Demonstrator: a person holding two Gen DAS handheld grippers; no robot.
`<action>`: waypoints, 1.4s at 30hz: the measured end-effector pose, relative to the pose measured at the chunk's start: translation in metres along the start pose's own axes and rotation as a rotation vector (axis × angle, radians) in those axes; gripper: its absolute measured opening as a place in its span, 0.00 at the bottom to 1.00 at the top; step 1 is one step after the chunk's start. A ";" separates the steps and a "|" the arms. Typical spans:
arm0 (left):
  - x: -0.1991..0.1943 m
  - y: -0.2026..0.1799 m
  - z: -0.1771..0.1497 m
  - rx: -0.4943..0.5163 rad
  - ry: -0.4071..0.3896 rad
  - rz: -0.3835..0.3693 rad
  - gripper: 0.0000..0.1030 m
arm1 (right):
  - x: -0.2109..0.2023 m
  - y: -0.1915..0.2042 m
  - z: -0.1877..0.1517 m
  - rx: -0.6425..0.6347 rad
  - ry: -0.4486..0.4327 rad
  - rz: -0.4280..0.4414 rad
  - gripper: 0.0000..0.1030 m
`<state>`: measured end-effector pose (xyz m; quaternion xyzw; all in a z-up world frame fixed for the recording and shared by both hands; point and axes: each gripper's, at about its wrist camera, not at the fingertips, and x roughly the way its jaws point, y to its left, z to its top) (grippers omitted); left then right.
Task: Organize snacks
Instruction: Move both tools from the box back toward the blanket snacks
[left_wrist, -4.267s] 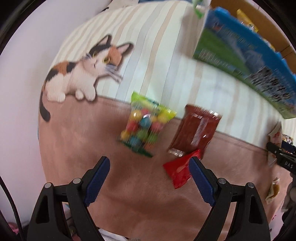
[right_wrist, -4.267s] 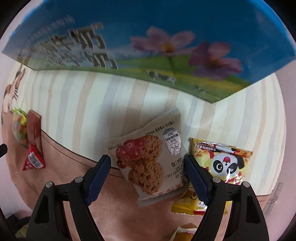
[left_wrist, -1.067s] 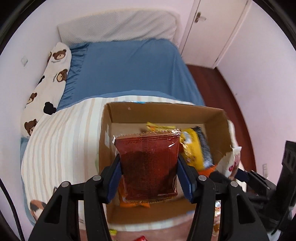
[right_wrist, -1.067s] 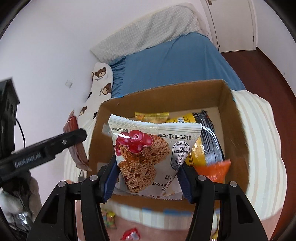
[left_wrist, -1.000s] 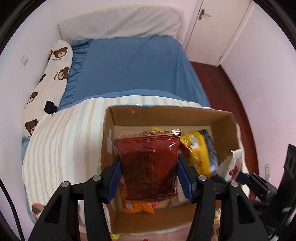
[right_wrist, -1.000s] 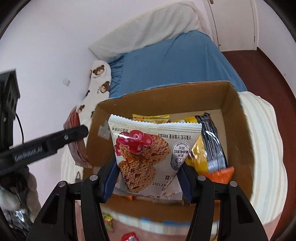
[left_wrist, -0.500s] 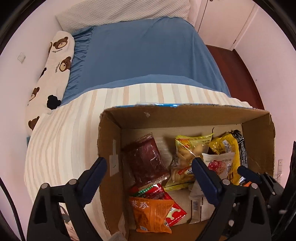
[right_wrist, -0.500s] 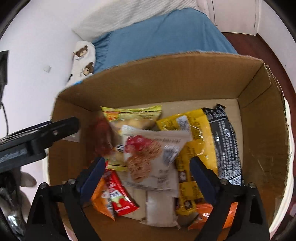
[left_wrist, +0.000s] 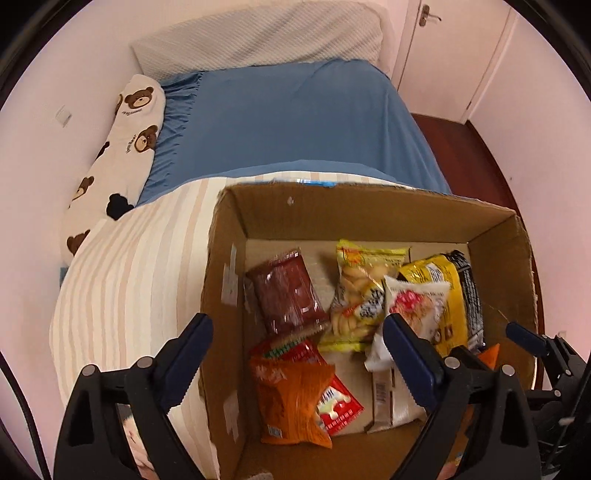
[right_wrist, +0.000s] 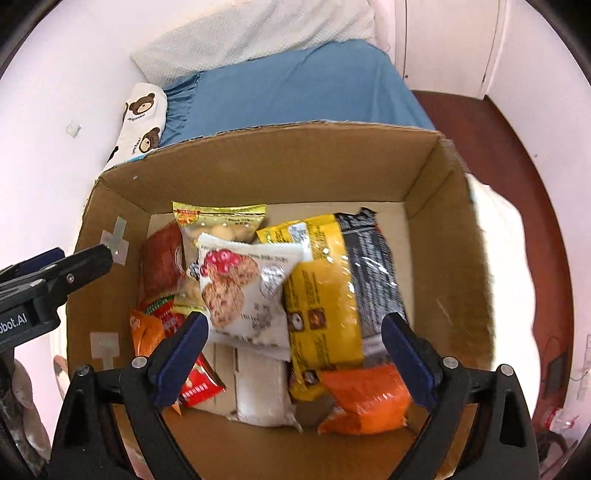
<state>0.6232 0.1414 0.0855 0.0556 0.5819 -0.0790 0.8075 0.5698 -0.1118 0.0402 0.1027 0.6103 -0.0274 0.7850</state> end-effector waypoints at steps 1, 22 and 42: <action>-0.004 0.001 -0.006 -0.008 -0.011 -0.005 0.91 | -0.003 0.001 -0.002 -0.004 -0.005 -0.006 0.94; -0.119 -0.009 -0.120 -0.025 -0.268 0.056 0.91 | -0.123 -0.008 -0.105 -0.036 -0.207 -0.062 0.94; -0.062 0.017 -0.215 -0.152 -0.035 0.095 0.91 | -0.074 -0.102 -0.175 0.128 0.005 -0.057 0.96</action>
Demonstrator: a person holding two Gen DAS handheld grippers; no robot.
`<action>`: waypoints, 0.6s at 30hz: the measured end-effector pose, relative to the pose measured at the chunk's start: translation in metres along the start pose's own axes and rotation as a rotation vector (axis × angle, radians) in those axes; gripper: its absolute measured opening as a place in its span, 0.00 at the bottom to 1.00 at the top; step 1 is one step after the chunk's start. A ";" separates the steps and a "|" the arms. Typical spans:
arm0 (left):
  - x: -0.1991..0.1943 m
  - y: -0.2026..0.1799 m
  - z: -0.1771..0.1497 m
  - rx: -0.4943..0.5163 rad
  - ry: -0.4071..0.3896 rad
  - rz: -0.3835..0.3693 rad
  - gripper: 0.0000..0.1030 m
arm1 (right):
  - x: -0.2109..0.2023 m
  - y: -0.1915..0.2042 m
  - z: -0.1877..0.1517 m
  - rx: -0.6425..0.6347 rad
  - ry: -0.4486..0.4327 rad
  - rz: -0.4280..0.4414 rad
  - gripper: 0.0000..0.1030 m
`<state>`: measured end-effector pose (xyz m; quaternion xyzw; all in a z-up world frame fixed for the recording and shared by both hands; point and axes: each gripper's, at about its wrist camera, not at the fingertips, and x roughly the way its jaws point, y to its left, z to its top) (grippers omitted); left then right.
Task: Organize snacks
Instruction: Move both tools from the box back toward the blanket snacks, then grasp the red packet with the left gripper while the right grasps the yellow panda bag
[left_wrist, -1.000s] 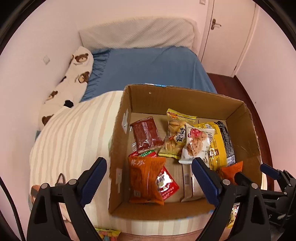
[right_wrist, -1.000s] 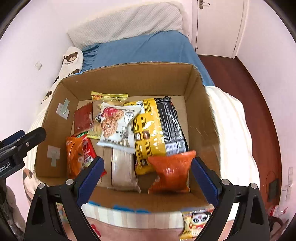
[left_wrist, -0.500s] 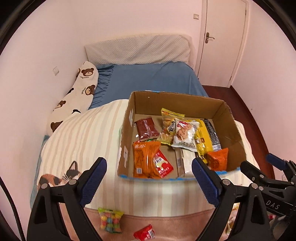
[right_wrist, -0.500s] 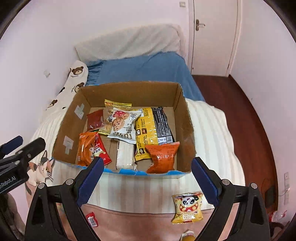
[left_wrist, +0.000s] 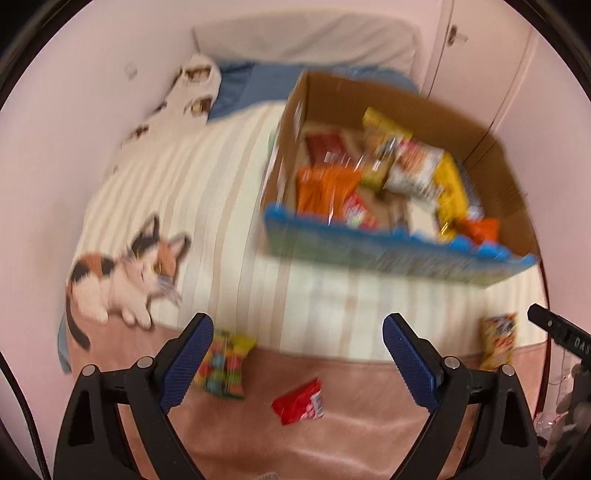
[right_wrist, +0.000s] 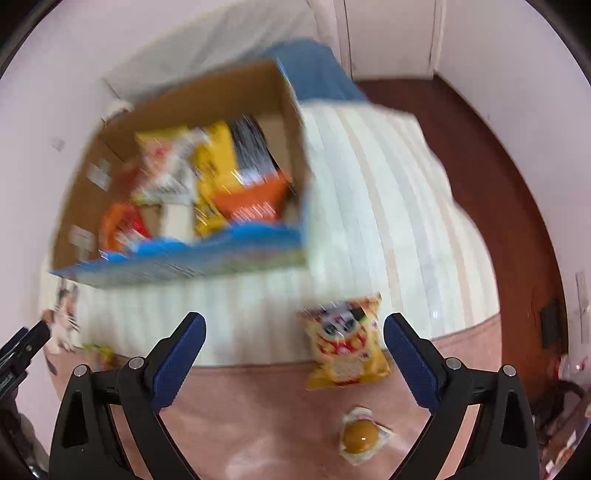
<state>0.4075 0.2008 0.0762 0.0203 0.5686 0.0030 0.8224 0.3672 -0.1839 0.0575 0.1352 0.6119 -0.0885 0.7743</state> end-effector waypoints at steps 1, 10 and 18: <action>0.009 0.001 -0.005 -0.001 0.021 0.010 0.91 | 0.014 -0.006 -0.001 0.006 0.030 -0.004 0.96; 0.062 0.021 -0.045 -0.041 0.217 0.018 0.91 | 0.097 -0.026 -0.018 0.020 0.170 -0.047 0.87; 0.083 0.029 -0.077 -0.066 0.331 -0.046 0.91 | 0.103 -0.001 -0.042 -0.049 0.200 -0.018 0.70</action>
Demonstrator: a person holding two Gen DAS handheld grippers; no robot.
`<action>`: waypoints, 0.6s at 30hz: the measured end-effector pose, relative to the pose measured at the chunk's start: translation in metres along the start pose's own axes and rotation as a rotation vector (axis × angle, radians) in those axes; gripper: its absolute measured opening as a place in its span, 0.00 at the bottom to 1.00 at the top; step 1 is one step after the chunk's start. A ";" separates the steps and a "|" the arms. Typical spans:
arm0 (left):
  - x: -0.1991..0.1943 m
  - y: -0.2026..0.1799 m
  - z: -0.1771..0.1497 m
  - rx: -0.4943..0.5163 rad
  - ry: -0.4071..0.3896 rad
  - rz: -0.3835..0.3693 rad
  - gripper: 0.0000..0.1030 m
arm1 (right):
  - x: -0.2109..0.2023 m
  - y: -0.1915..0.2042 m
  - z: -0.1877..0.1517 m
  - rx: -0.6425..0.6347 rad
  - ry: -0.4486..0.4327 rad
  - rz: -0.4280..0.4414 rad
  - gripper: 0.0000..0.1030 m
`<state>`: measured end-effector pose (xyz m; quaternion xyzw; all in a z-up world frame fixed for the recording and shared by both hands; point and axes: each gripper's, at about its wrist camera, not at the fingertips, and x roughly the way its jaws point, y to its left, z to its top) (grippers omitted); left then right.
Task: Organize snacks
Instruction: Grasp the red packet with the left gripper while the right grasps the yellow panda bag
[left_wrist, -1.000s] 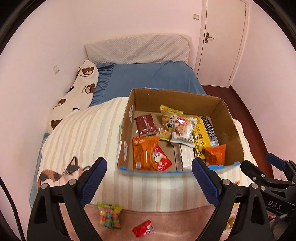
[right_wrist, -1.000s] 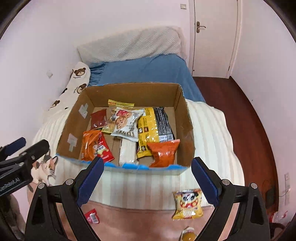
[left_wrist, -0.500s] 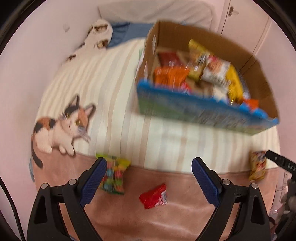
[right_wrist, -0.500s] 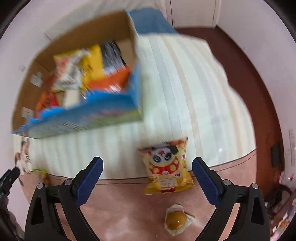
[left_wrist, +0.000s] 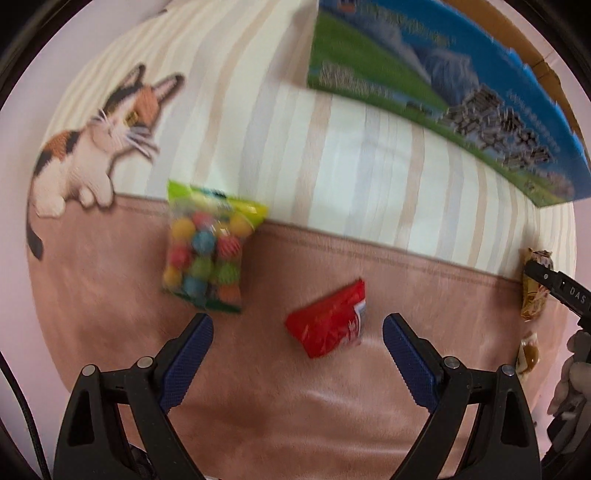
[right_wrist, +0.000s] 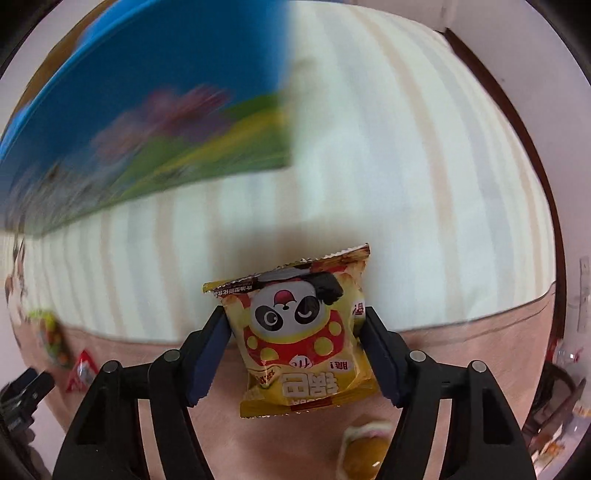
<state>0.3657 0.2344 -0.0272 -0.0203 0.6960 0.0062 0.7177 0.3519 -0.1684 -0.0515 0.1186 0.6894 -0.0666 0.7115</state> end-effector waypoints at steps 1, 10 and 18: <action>0.003 -0.001 -0.002 0.006 0.010 -0.006 0.91 | 0.000 0.006 -0.006 -0.014 0.009 0.011 0.70; 0.038 -0.019 -0.002 0.075 0.077 -0.049 0.91 | 0.016 0.054 -0.053 -0.101 0.090 0.077 0.70; 0.056 -0.025 -0.008 0.107 0.094 -0.039 0.48 | 0.027 0.065 -0.065 -0.086 0.107 0.069 0.71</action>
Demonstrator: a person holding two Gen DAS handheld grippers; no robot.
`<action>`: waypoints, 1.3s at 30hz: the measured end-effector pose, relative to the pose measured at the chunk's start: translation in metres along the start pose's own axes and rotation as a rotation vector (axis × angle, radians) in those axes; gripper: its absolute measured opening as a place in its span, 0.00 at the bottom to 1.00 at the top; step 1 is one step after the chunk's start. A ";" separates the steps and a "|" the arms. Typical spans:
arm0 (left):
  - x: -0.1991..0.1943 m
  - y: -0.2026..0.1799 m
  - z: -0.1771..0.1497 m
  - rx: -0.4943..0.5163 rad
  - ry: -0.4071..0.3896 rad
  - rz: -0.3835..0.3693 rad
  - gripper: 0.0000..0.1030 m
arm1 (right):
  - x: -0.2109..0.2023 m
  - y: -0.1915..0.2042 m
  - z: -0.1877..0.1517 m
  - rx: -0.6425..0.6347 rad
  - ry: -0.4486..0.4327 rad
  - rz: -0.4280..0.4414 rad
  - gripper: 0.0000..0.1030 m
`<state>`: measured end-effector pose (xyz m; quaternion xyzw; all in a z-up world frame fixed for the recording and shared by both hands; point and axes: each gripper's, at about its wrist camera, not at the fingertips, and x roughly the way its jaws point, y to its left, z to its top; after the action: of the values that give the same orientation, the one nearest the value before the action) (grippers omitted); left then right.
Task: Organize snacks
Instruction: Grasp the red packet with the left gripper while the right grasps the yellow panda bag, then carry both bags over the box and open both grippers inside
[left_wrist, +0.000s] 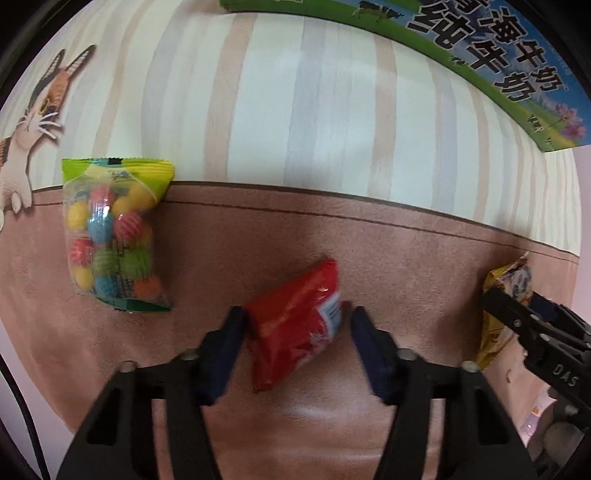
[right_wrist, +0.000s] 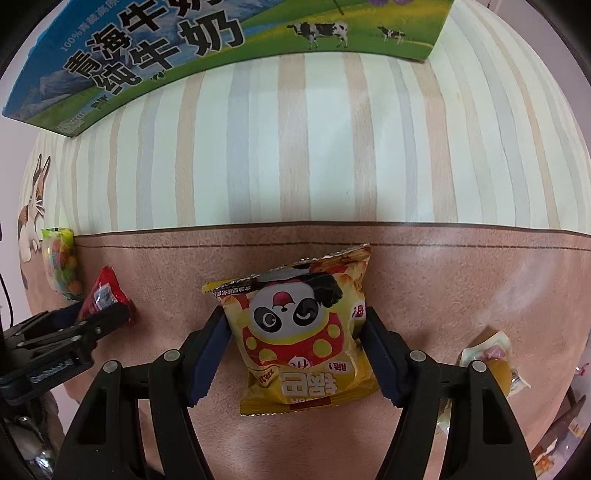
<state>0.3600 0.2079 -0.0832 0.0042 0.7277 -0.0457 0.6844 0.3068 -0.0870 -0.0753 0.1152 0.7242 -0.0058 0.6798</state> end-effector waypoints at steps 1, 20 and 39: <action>0.001 0.001 -0.001 -0.004 -0.007 -0.003 0.48 | 0.003 -0.001 -0.005 0.005 0.000 0.003 0.70; -0.151 -0.036 0.018 0.064 -0.181 -0.225 0.46 | -0.109 0.012 -0.003 -0.004 -0.142 0.189 0.65; -0.242 -0.091 0.161 0.127 -0.328 -0.199 0.46 | -0.234 0.026 0.158 -0.041 -0.417 0.123 0.65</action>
<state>0.5291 0.1190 0.1544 -0.0320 0.5987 -0.1592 0.7843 0.4785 -0.1245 0.1471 0.1414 0.5595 0.0266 0.8162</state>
